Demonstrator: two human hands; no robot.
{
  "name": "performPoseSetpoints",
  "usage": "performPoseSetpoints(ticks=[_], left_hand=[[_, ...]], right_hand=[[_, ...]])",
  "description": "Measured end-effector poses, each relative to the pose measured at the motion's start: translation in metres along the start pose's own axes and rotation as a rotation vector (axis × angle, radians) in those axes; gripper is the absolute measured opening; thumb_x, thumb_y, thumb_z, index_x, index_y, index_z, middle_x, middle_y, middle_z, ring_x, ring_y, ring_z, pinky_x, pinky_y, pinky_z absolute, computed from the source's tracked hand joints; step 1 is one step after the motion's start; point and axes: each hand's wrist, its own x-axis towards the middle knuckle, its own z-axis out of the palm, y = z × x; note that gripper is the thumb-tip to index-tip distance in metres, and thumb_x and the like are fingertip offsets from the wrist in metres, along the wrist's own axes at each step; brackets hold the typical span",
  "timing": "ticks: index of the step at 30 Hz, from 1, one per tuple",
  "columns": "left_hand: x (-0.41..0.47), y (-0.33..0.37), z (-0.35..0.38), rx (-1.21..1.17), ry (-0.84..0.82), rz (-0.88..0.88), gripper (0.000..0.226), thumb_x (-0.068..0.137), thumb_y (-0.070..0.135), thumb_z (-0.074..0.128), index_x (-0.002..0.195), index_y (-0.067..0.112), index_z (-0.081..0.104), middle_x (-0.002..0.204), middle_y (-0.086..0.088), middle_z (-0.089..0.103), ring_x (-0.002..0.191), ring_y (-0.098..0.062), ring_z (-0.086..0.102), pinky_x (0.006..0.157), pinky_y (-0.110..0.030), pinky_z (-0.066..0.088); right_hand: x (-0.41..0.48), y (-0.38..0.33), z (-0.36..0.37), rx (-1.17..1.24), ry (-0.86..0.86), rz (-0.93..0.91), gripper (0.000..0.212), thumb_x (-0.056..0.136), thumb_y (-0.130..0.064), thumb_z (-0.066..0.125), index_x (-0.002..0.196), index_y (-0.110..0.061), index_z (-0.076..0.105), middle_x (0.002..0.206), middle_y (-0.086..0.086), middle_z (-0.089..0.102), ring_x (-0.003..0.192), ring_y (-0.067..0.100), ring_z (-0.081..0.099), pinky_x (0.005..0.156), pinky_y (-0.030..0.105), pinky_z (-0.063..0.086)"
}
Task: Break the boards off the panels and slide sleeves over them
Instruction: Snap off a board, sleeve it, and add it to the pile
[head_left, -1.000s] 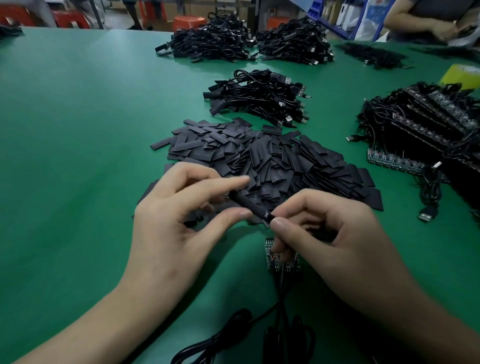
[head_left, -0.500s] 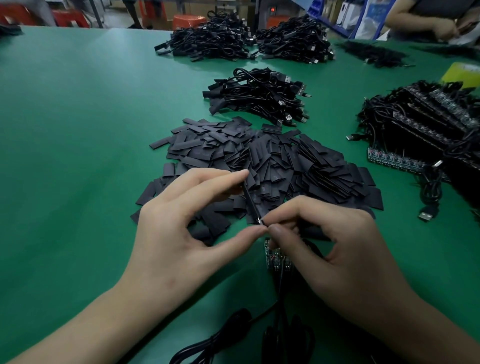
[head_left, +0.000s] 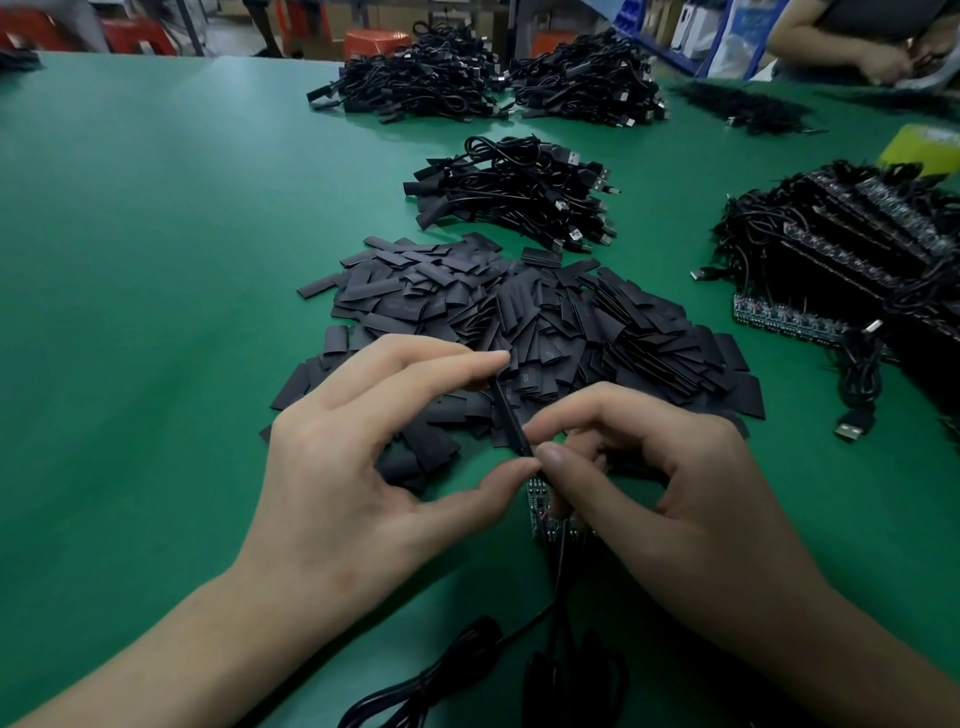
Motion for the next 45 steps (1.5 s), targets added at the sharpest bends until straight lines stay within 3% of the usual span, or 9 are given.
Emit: performPoseSetpoints(ticks=[5, 9, 14, 22, 26, 29, 33, 41, 45], left_hand=[[0.000, 0.001, 0.001, -0.029, -0.013, -0.007, 0.047, 0.077, 0.039, 0.082, 0.116, 0.016, 0.071, 0.109, 0.005, 0.066, 0.105, -0.008, 0.064, 0.094, -0.015, 0.043], [0.000, -0.001, 0.001, -0.062, -0.031, -0.032, 0.047, 0.077, 0.042, 0.081, 0.117, 0.019, 0.071, 0.109, 0.006, 0.067, 0.106, -0.010, 0.065, 0.093, -0.017, 0.045], [0.000, -0.003, 0.001, -0.101, -0.087, -0.049, 0.047, 0.078, 0.042, 0.079, 0.118, 0.019, 0.071, 0.111, 0.007, 0.068, 0.107, -0.011, 0.066, 0.093, -0.018, 0.046], [0.000, -0.004, 0.003, -0.086, -0.044, -0.086, 0.048, 0.077, 0.042, 0.081, 0.118, 0.020, 0.071, 0.111, 0.007, 0.069, 0.108, -0.014, 0.066, 0.094, -0.021, 0.047], [0.000, -0.006, 0.003, -0.096, -0.009, -0.108, 0.050, 0.079, 0.040, 0.080, 0.123, 0.021, 0.069, 0.111, 0.005, 0.069, 0.107, -0.018, 0.066, 0.092, -0.033, 0.053], [-0.001, -0.008, 0.006, -0.093, -0.030, -0.118, 0.057, 0.080, 0.043, 0.078, 0.131, 0.023, 0.064, 0.113, 0.006, 0.065, 0.109, -0.020, 0.064, 0.093, -0.038, 0.053], [-0.003, -0.010, 0.009, -0.116, -0.024, -0.159, 0.056, 0.079, 0.047, 0.077, 0.129, 0.023, 0.066, 0.115, 0.007, 0.066, 0.111, -0.020, 0.064, 0.094, -0.038, 0.054], [-0.004, -0.012, 0.011, -0.184, -0.003, -0.228, 0.047, 0.077, 0.046, 0.079, 0.119, 0.027, 0.072, 0.113, 0.012, 0.071, 0.109, -0.015, 0.069, 0.092, -0.035, 0.057], [-0.003, -0.013, 0.009, -0.211, 0.045, -0.267, 0.052, 0.074, 0.038, 0.083, 0.123, 0.032, 0.069, 0.109, 0.012, 0.073, 0.107, -0.012, 0.070, 0.093, -0.028, 0.056]], right_hand=[[0.001, 0.002, -0.002, -0.118, 0.044, -0.079, 0.008, 0.093, -0.024, 0.069, 0.099, -0.021, 0.074, 0.067, -0.010, 0.064, 0.066, 0.010, 0.067, 0.060, 0.029, 0.053], [0.001, 0.000, -0.007, -0.298, 0.095, -0.188, 0.012, 0.093, -0.026, 0.071, 0.100, -0.019, 0.078, 0.079, -0.012, 0.071, 0.073, 0.002, 0.069, 0.067, 0.022, 0.054], [0.000, 0.001, -0.009, -0.428, 0.116, -0.282, 0.012, 0.094, -0.026, 0.070, 0.096, -0.019, 0.079, 0.085, -0.009, 0.075, 0.074, 0.005, 0.068, 0.067, 0.030, 0.054], [0.000, 0.002, -0.006, -0.221, 0.078, -0.157, 0.008, 0.092, -0.022, 0.071, 0.097, -0.020, 0.076, 0.082, -0.013, 0.072, 0.074, 0.007, 0.070, 0.066, 0.026, 0.056], [-0.002, 0.004, -0.001, -0.181, -0.004, -0.107, 0.016, 0.093, -0.031, 0.067, 0.105, -0.022, 0.073, 0.081, -0.016, 0.069, 0.075, 0.004, 0.070, 0.067, 0.027, 0.056], [-0.002, 0.008, 0.001, -0.130, 0.003, -0.077, 0.008, 0.094, -0.025, 0.070, 0.101, -0.022, 0.073, 0.071, -0.012, 0.066, 0.067, 0.008, 0.067, 0.061, 0.027, 0.053], [-0.001, 0.008, 0.002, -0.099, 0.006, -0.059, 0.006, 0.093, -0.021, 0.070, 0.097, -0.023, 0.074, 0.068, -0.007, 0.067, 0.062, 0.011, 0.066, 0.058, 0.029, 0.052], [-0.001, 0.008, 0.002, -0.208, -0.010, -0.075, 0.010, 0.094, -0.026, 0.070, 0.103, -0.027, 0.074, 0.074, -0.013, 0.065, 0.070, 0.008, 0.066, 0.062, 0.027, 0.051], [0.001, 0.008, -0.003, -0.262, -0.065, -0.070, 0.025, 0.092, -0.041, 0.068, 0.111, -0.026, 0.071, 0.093, -0.016, 0.065, 0.089, 0.006, 0.065, 0.074, 0.024, 0.051]])
